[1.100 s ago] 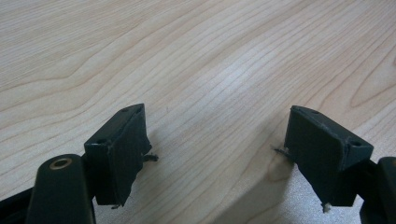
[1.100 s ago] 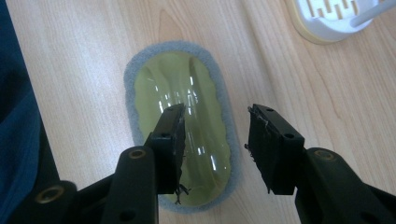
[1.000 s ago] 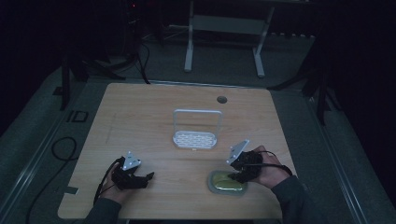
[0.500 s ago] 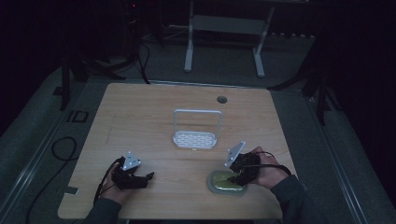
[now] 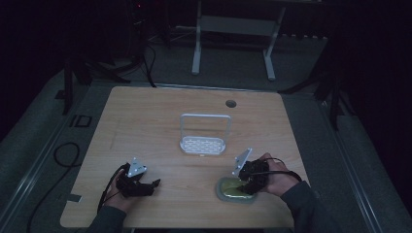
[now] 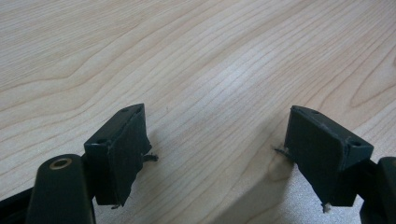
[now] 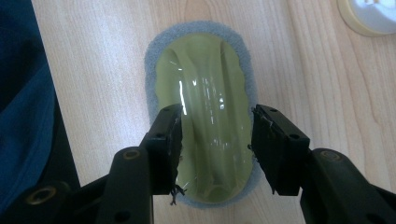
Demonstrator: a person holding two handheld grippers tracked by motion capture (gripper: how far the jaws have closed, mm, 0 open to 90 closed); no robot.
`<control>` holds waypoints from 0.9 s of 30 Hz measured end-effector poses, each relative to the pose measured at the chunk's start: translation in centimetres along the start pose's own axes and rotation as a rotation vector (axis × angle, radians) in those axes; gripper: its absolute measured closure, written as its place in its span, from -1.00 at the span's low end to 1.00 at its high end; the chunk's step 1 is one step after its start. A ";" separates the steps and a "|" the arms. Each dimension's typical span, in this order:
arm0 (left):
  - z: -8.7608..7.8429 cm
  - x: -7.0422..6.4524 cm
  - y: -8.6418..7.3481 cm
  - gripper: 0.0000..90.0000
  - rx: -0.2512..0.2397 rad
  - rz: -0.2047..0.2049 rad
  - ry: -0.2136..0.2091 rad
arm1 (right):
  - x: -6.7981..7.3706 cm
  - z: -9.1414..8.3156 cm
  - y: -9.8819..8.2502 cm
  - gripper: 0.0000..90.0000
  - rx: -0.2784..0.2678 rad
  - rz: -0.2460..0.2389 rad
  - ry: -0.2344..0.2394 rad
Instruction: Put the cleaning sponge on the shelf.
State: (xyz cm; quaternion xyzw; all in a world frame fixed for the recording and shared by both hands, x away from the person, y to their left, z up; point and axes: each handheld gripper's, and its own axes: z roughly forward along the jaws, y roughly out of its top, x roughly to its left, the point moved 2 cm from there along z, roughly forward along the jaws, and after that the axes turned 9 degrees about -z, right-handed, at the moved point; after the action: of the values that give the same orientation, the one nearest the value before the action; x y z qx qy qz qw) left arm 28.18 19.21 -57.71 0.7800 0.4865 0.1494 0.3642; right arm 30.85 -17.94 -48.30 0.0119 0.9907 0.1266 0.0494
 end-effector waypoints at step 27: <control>0.0 0.0 0.0 -0.52 0.000 0.000 0.000 | 0.0 0.6 0.9 0.21 0.086 -0.070 0.042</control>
State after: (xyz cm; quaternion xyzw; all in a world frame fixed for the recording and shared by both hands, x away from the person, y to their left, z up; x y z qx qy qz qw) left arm 28.18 19.21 -57.71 0.7800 0.4864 0.1494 0.3642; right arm 30.92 -16.93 -48.65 -0.0233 0.9958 0.0822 0.0322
